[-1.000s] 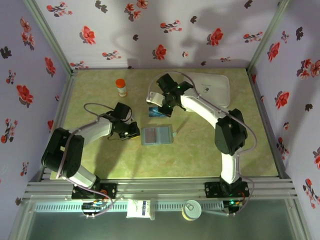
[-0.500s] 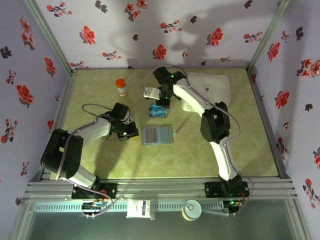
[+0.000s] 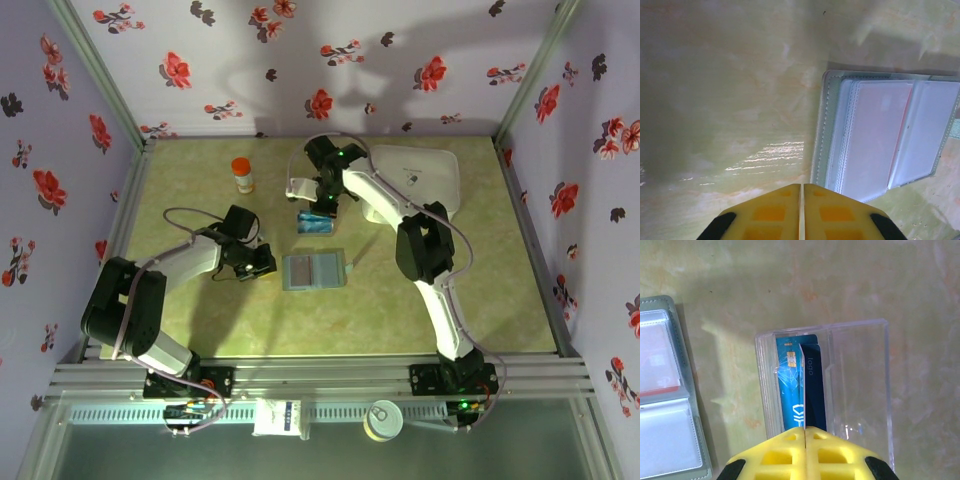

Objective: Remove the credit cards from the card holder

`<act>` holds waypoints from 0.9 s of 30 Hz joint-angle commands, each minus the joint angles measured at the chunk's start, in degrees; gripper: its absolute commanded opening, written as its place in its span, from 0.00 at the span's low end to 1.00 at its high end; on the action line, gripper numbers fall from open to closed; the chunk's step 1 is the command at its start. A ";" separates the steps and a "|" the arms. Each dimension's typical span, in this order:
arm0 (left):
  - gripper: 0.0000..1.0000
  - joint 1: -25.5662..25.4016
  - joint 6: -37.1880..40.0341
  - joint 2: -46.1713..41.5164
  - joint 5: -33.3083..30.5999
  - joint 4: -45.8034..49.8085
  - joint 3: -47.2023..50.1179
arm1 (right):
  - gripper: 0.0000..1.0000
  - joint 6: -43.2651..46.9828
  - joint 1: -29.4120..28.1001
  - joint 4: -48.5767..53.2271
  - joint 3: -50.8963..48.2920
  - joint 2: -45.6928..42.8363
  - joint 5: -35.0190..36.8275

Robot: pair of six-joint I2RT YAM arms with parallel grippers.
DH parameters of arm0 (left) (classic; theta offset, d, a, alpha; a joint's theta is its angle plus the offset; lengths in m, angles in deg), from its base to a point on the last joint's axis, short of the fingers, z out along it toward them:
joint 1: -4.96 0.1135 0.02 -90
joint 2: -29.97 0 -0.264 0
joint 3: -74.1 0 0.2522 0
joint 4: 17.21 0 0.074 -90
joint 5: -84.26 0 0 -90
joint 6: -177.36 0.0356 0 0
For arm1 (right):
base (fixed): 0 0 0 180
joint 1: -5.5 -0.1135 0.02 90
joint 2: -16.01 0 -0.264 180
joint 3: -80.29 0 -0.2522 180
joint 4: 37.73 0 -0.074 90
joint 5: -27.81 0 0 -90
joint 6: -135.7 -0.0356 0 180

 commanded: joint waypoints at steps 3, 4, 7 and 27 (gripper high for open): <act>0.10 0.43 1.26 0.45 1.06 1.32 0.01 | 0.20 -0.59 -0.09 1.35 3.02 0.36 1.86; 0.10 0.47 1.34 0.50 1.45 0.97 -0.02 | 0.21 -0.93 -0.05 1.04 2.94 -0.40 2.26; 0.09 0.44 1.25 0.89 2.92 -0.44 -0.11 | 0.22 -2.89 -0.09 -0.26 1.75 -2.92 2.56; 0.03 -2.17 0.35 5.34 5.93 -1.91 -4.66 | 0.19 -68.78 -3.91 -36.38 -38.90 -26.72 4.36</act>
